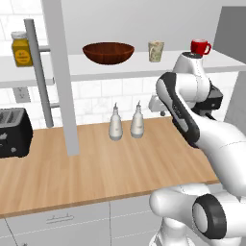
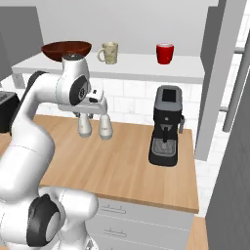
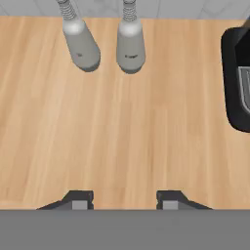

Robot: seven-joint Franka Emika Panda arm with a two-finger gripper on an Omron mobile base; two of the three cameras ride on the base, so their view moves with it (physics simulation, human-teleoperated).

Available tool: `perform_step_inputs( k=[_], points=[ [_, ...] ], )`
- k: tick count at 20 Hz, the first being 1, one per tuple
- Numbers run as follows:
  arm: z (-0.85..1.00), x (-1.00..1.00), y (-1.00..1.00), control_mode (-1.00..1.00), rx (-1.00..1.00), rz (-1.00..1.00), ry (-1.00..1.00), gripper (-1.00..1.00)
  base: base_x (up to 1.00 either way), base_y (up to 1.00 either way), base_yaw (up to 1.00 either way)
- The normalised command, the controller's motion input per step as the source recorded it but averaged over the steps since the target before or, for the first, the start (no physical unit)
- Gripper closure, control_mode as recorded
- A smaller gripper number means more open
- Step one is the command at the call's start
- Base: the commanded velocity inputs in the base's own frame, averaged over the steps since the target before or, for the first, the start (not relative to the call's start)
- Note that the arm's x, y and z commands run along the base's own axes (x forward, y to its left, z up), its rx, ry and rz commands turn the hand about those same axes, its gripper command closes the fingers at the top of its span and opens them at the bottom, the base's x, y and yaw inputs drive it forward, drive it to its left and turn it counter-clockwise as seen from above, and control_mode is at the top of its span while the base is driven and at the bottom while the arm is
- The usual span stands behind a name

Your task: Gather all objects into one cabinet and sort the glasses and bowls to opposite sides.

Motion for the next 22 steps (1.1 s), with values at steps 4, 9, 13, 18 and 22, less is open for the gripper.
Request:
perform_step_inputs(
  k=[4, 9, 13, 18, 22],
  points=[
    [0.04, -0.33, 0.22, -1.00, -0.07, 0.02, -0.25, -1.00, 0.00, 0.00, 0.00],
    [0.71, -0.96, 0.00, -1.00, 0.00, 0.00, -0.70, -1.00, 0.00, 0.00, 0.00],
    [0.95, -0.99, 0.01, -1.00, 0.00, -0.01, -0.56, -1.00, 0.00, 0.00, 0.00],
    [0.43, -0.83, 0.09, -1.00, 0.00, 0.00, -0.41, -1.00, 0.00, 0.00, 0.00],
    [0.00, -0.03, 0.00, -1.00, 0.00, 0.00, -0.02, -1.00, 0.00, 0.00, 0.00]
  ],
)
